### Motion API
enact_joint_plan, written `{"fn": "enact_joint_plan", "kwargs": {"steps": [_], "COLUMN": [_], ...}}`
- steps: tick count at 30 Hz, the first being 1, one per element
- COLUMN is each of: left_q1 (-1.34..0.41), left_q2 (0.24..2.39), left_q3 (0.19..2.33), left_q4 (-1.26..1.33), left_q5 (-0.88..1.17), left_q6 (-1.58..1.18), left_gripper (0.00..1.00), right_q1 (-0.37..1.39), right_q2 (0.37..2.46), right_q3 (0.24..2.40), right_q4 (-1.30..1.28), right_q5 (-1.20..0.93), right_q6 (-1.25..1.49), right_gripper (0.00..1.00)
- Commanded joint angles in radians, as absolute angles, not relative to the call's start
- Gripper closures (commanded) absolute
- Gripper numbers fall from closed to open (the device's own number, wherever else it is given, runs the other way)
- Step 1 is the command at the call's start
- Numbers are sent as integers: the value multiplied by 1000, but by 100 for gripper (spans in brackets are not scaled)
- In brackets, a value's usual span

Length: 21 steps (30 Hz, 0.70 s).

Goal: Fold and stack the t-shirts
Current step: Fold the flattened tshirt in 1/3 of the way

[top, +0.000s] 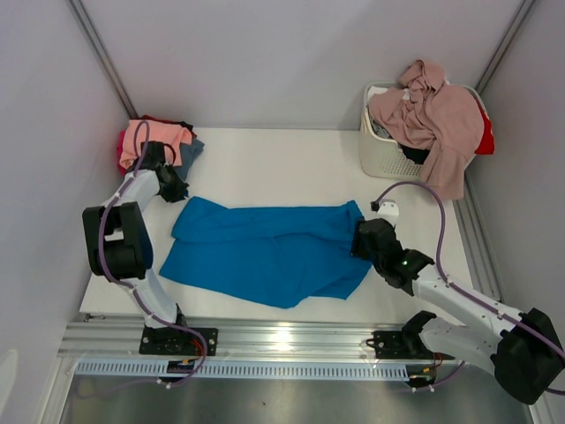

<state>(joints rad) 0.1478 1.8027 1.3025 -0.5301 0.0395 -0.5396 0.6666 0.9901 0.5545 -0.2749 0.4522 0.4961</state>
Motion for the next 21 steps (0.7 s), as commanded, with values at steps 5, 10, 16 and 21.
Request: {"fn": "enact_joint_plan", "kwargs": {"steps": [5, 10, 16, 21], "left_q1": [130, 126, 126, 121], "left_q2": [1684, 1612, 1586, 1536], "left_q3": [1209, 1148, 1100, 1034], "left_q4": [-431, -423, -425, -399], "left_q5": [17, 35, 54, 78], "left_q6": [-575, -597, -609, -623], "left_gripper": [79, 79, 79, 79], "right_q1": [672, 672, 672, 673], "right_q2": [1043, 1072, 1123, 1178], "right_q3": [575, 560, 548, 552], "right_q4": [-232, -210, -153, -101], "right_q5": [499, 509, 506, 514], "right_q6": [506, 511, 500, 486], "right_gripper": [42, 42, 44, 44]}}
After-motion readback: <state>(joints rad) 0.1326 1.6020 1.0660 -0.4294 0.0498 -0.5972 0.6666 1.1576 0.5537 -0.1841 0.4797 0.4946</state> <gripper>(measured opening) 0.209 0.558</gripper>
